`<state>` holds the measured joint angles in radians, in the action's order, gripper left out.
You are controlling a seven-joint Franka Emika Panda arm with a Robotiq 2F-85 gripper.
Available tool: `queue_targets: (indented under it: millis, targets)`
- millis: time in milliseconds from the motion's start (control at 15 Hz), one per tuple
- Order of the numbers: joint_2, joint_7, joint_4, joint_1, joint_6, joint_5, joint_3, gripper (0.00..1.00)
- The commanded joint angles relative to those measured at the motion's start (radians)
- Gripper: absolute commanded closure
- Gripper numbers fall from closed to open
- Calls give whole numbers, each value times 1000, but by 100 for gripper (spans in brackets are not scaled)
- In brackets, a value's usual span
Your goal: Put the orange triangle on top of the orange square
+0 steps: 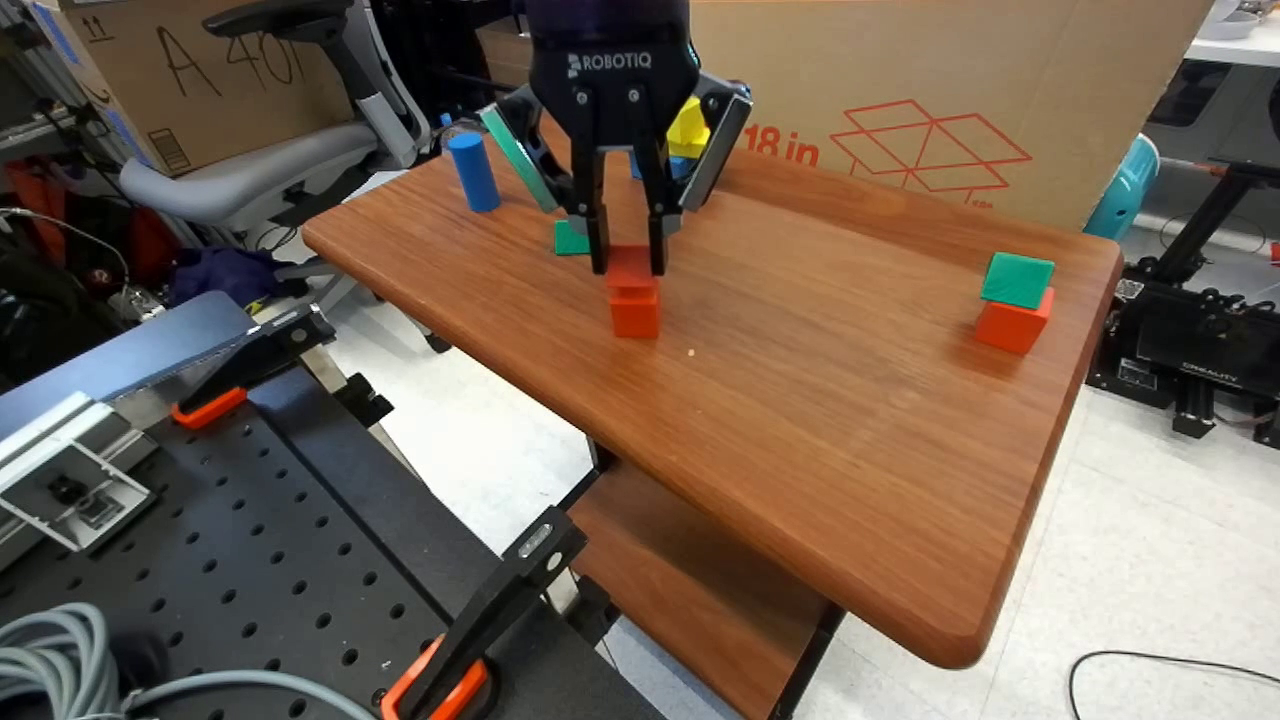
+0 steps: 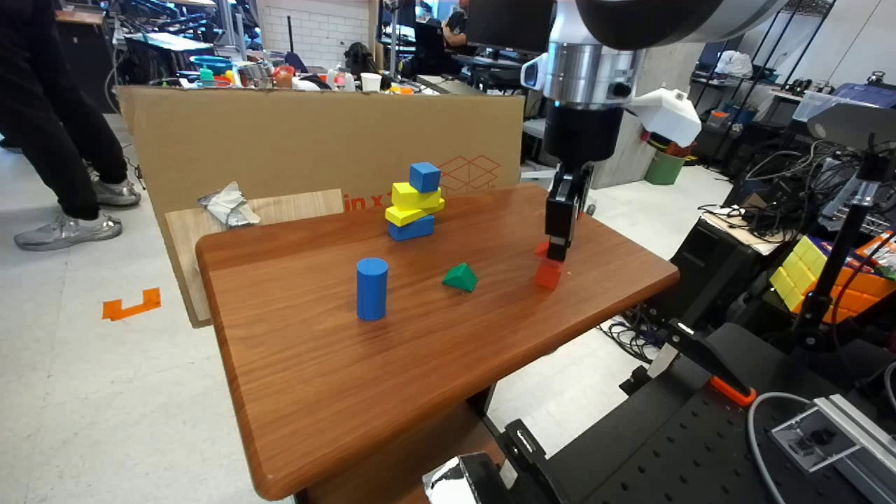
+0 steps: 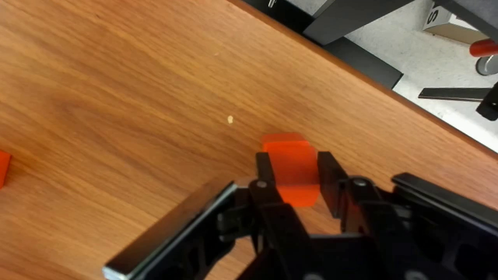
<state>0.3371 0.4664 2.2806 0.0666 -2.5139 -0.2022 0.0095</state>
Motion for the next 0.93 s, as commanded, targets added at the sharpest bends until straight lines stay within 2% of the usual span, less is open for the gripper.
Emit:
queue_targets:
  millis: [0, 267, 333, 467, 667, 800, 867]
  targets:
    - [-19, 34, 10, 24, 18, 33, 19, 92]
    - [-10, 21, 7, 21, 16, 21, 13, 92]
    - [-7, 17, 6, 18, 14, 16, 11, 42]
    - [-8, 13, 9, 17, 8, 13, 9, 36]
    - [-30, 21, 34, 21, -10, 14, 11, 12]
    - [-50, 14, 54, 19, -23, 4, 6, 0]
    - [-67, 1, 69, 16, -31, -4, 1, 0]
